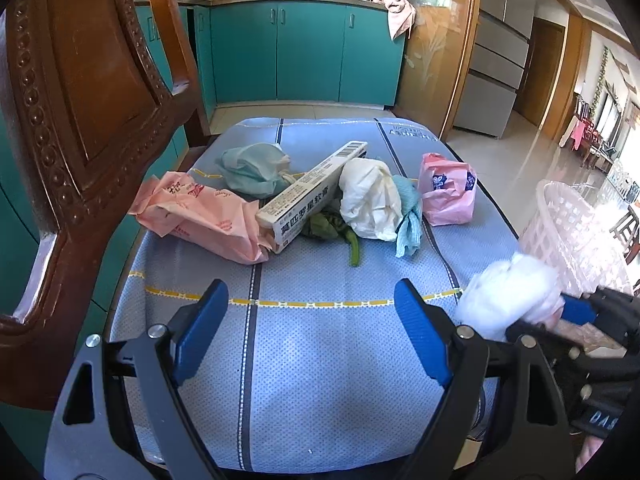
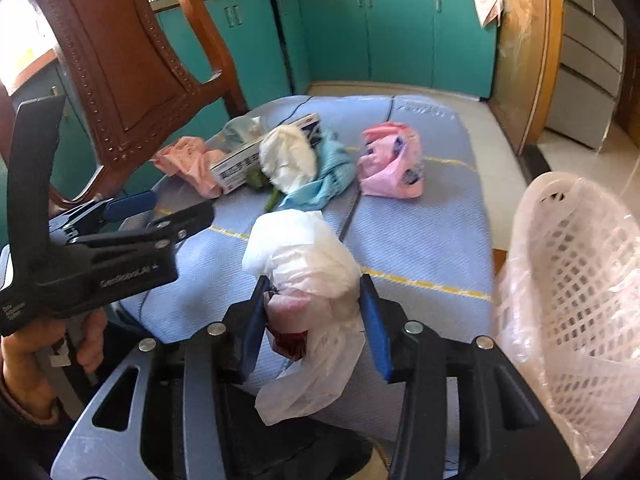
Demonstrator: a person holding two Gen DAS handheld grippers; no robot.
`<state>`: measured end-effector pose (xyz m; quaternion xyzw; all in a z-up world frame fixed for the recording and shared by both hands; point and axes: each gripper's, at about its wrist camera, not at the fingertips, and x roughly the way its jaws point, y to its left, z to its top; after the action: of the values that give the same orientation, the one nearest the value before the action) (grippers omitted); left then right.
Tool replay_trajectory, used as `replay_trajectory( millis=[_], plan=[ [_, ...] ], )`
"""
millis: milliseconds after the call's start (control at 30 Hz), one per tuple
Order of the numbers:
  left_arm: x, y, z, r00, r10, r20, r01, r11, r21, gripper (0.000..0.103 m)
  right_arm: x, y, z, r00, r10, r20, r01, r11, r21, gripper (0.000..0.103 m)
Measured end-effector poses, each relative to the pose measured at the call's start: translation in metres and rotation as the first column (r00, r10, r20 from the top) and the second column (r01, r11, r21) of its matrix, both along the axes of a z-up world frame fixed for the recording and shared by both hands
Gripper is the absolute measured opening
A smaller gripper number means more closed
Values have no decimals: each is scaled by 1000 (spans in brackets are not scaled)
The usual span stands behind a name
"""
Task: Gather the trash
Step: 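Hold the white bag in the right gripper and lift it off the table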
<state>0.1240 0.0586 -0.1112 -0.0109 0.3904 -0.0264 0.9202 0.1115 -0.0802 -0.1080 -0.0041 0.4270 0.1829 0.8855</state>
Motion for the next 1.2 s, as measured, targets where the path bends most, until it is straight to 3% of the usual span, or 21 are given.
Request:
replay_trajectory(
  millis=[167,767,933,1200],
  plan=[
    [-2,3,1,1000,0,13,0,1000,12,85,4,-10,3,999,-46,4,46,999,2,45],
    [-3,11,3,1000,15,15,-15,1000,-6,85,13,-7,-9,998,-61,-29,60,998,-11,45],
    [-2,12,3,1000,23,15,-22,1000,-13,85,18,-13,-10,996,-88,-20,88,996,-13,52],
    [11,19,10,1000,29,12,-28,998,-51,85,31,-21,-9,992,-124,33,125,991,-43,54]
  ],
)
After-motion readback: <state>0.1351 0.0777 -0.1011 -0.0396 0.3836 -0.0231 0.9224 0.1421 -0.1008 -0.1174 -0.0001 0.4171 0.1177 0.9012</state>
